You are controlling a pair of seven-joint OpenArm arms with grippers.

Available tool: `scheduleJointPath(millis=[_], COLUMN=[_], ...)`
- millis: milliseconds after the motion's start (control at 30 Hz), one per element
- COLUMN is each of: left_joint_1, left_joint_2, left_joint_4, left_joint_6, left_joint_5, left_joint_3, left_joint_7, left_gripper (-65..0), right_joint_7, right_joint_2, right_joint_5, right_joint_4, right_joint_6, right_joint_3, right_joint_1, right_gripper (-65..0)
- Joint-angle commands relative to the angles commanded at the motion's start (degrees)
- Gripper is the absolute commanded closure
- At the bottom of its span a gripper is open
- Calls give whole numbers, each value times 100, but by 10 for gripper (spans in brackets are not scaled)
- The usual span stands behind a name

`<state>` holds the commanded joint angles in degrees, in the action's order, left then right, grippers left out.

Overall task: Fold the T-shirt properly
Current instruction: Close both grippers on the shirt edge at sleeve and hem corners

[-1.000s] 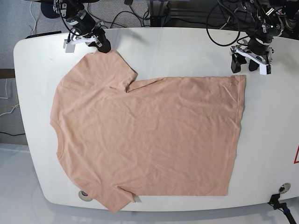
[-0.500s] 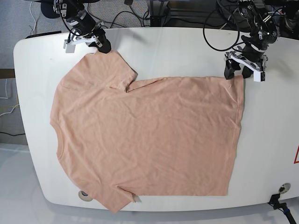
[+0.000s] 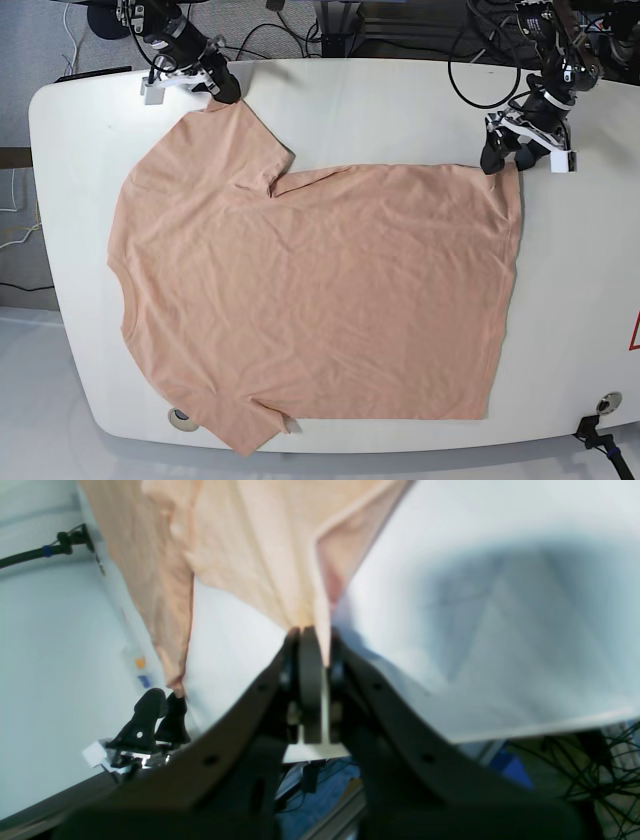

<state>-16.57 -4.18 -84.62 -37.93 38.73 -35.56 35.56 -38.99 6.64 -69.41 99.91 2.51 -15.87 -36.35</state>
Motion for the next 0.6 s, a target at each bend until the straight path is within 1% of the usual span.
scheduleJointPath(millis=[67, 167, 300, 467, 567, 600], left_joint_1=[0, 0, 0, 123, 132, 158], left_joint_2=[-123, -264, -264, -264, -264, -264], left_joint_4=[132, 299, 316, 316, 308, 308], left_joint_6=[0, 9, 26, 53, 299, 325], left_joint_5=[290, 484, 527, 519, 519, 519], left_joint_3=[0, 0, 35, 44, 53, 53], left_joint_7=[0, 0, 9, 387, 396, 396], left_gripper=[-434, -434, -434, -432, -432, -432], right_joint_7=[0, 0, 0, 0, 0, 0], right_joint_2=[0, 0, 0, 0, 9, 9], right_joint_5=[0, 0, 0, 0, 0, -9], right_joint_4=[18, 18, 9, 18, 18, 18], right_joint_6=[0, 0, 0, 0, 0, 0], right_joint_3=[0, 0, 0, 0, 0, 0], right_joint_1=[0, 0, 70, 79, 79, 79], right_gripper=[0, 0, 0, 0, 0, 0])
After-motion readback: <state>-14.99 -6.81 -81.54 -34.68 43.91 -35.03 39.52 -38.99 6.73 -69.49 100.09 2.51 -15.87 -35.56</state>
